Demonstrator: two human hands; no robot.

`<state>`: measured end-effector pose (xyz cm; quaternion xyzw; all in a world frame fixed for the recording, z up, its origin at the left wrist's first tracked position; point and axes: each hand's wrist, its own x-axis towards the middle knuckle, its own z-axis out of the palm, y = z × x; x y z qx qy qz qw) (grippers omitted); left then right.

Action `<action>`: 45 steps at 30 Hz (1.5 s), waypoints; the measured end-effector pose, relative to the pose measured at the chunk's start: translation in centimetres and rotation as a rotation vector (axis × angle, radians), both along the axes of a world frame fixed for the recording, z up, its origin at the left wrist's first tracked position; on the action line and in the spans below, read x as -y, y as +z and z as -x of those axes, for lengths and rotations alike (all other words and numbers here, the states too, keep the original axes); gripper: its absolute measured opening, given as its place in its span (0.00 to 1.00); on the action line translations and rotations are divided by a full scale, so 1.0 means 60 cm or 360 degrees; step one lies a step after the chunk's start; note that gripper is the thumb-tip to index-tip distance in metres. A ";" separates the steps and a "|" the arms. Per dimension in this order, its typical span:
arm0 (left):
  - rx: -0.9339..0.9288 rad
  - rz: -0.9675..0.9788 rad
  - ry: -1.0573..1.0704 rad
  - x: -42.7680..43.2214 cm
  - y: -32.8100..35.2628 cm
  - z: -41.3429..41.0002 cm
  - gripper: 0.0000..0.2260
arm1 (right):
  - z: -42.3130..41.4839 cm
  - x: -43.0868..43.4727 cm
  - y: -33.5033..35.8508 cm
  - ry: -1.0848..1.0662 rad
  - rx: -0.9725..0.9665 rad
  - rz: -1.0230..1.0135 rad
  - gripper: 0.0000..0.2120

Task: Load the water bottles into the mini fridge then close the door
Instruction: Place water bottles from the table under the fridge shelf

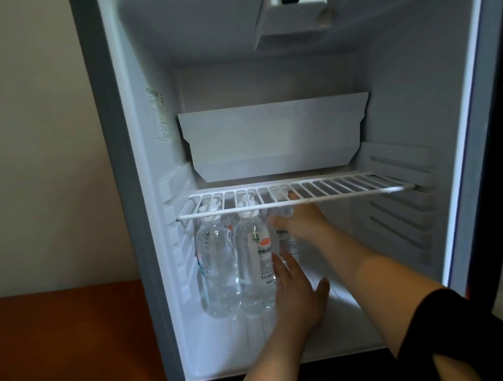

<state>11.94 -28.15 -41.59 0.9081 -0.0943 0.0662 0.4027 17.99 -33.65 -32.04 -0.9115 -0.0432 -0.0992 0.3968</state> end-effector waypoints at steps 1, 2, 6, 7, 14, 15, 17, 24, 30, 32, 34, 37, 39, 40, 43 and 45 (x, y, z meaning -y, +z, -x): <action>-0.0022 0.0047 -0.0014 -0.002 0.001 0.003 0.40 | 0.001 -0.001 0.000 0.0011 -0.0025 -0.0006 0.19; -0.0044 0.0104 -0.0027 -0.005 0.003 0.007 0.39 | 0.003 -0.002 -0.002 0.0009 -0.0039 -0.0007 0.19; -0.0062 0.0192 -0.0091 -0.026 0.013 0.033 0.33 | 0.032 0.005 -0.015 -0.0096 0.0153 0.0069 0.13; -0.0068 0.0174 -0.0111 -0.032 0.017 0.043 0.32 | 0.046 0.009 -0.016 -0.0124 0.0224 0.0121 0.12; -0.0232 -0.0182 -0.0211 -0.104 0.082 0.127 0.18 | 0.158 0.012 0.007 -0.0038 0.0200 0.0594 0.14; -0.0220 -0.0233 -0.0229 -0.119 0.093 0.141 0.16 | 0.173 0.007 0.013 0.0001 0.0158 0.0652 0.14; -0.0206 -0.0318 -0.0265 -0.147 0.114 0.171 0.15 | 0.205 -0.007 0.024 0.0083 0.0148 0.0736 0.12; -0.0196 -0.0684 -0.0180 -0.267 0.162 0.287 0.18 | 0.306 -0.084 0.067 0.0429 0.0292 0.1045 0.08; -0.0195 -0.0929 0.0024 -0.400 0.184 0.396 0.19 | 0.373 -0.185 0.068 0.0729 0.0341 0.1128 0.14; -0.0200 -0.0975 0.0101 -0.449 0.186 0.430 0.20 | 0.389 -0.223 0.062 0.0826 0.0369 0.1168 0.14; -0.0225 -0.1016 0.0186 -0.496 0.183 0.463 0.20 | 0.403 -0.263 0.055 0.0904 0.0402 0.1174 0.14; -0.0325 -0.1025 0.0289 -0.554 0.170 0.505 0.20 | 0.418 -0.325 0.044 0.1008 0.0435 0.1145 0.16; -0.0383 -0.1010 0.0349 -0.587 0.160 0.530 0.18 | 0.427 -0.370 0.035 0.1074 0.0433 0.1139 0.17; -0.0411 -0.0989 0.0392 -0.603 0.152 0.541 0.17 | 0.430 -0.393 0.030 0.1107 0.0434 0.1136 0.17; -0.0503 -0.0898 0.0554 -0.650 0.128 0.565 0.16 | 0.437 -0.460 0.017 0.1206 0.0439 0.1112 0.18; -0.0557 -0.0818 0.0677 -0.676 0.112 0.572 0.18 | 0.439 -0.503 0.011 0.1259 0.0445 0.1063 0.18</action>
